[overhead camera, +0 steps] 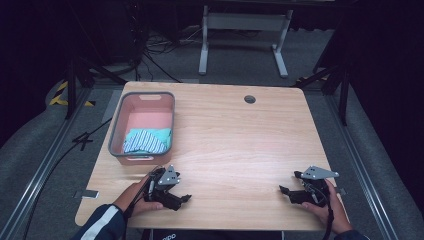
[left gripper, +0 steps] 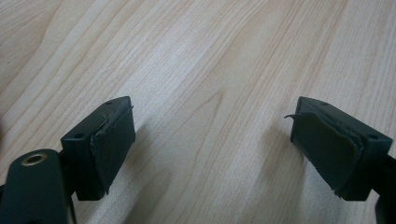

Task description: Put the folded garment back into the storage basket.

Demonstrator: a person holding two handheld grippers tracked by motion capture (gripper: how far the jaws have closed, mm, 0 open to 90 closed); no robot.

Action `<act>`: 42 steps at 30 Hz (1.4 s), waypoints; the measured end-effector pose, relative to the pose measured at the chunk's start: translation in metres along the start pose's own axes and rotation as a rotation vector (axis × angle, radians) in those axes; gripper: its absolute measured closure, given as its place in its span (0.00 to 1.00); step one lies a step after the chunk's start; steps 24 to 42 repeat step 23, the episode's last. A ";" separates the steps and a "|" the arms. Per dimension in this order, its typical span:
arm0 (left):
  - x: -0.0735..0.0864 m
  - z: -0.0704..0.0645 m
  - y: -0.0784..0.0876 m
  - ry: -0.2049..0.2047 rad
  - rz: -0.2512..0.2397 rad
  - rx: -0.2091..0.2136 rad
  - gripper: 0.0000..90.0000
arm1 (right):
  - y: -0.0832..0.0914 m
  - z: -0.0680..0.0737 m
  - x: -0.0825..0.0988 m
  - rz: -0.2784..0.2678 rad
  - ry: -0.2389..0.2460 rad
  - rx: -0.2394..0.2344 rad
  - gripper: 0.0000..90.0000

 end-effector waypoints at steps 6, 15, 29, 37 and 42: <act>-0.001 0.001 -0.001 -0.008 0.007 0.003 0.14 | 0.000 0.000 0.000 0.000 -0.009 0.007 0.18; -0.003 0.002 -0.003 -0.021 0.018 0.011 0.10 | 0.001 -0.001 0.001 -0.001 -0.012 0.008 0.18; -0.003 0.002 -0.004 -0.020 0.016 0.013 0.10 | 0.001 -0.001 0.001 -0.001 -0.013 0.007 0.18; -0.003 0.002 -0.004 -0.020 0.016 0.013 0.10 | 0.001 -0.001 0.001 -0.001 -0.013 0.007 0.18; -0.003 0.002 -0.004 -0.020 0.016 0.013 0.10 | 0.001 -0.001 0.001 -0.001 -0.013 0.007 0.18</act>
Point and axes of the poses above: each handheld gripper's, and its own axes: y roughly backward along the jaws, x roughly out of its underside, z roughly to its left, the point moved 9 cm from there along -y, roughly forward along the jaws, and after that the axes turned 8 degrees about z, right-handed, at the moved point
